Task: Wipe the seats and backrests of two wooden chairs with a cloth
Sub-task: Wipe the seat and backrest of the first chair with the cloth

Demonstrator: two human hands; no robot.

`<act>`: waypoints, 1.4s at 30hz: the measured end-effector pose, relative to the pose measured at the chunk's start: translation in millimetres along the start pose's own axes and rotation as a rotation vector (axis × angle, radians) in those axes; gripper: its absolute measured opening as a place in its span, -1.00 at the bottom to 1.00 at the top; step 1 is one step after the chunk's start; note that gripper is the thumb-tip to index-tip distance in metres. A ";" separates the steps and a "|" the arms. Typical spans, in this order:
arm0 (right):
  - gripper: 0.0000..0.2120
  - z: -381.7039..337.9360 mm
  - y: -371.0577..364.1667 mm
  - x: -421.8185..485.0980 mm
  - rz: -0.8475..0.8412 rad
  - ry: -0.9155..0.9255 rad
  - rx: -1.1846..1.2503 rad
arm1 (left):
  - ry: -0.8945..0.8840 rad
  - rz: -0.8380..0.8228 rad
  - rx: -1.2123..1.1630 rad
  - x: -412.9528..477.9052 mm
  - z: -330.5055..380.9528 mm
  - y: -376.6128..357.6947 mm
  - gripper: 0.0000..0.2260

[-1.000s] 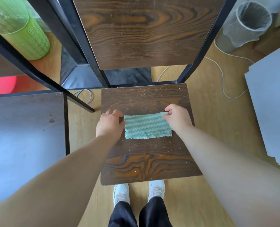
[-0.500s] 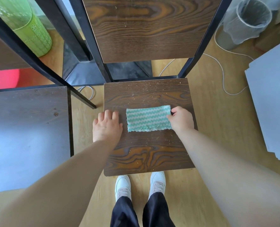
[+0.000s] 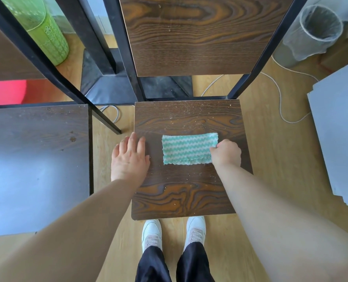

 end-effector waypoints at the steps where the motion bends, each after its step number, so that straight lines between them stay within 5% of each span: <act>1: -0.81 0.1 -1.2 0.3 -0.001 -0.008 0.004 | -0.004 0.003 0.003 0.4 -0.3 -0.2 -0.49; 8: -0.95 -3.6 1.5 -7.3 -0.063 0.006 0.150 | -0.003 0.001 -0.003 1.0 -6.9 -0.1 -0.46; 17: -0.84 -4.5 17.2 -20.0 -0.085 -0.113 0.377 | -0.011 -0.027 0.002 -12.7 -14.6 3.3 -0.45; 35: -0.57 -71.3 -53.8 -83.6 -0.427 0.157 0.443 | -0.017 -0.044 -0.020 -16.2 -26.0 -9.5 -0.44; 42: -0.74 -66.8 -30.0 -72.6 -0.214 0.206 0.363 | -0.012 -0.053 -0.036 -16.3 -26.1 -11.1 -0.43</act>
Point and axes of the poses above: each hand's wrist, its own x-axis towards the middle knuckle, its own y-axis out of the back of the hand, z = x × y, the point moved 7 cm from there along x, towards the middle knuckle, and after that the axes turned 8 degrees about x, right-handed, at the moved point
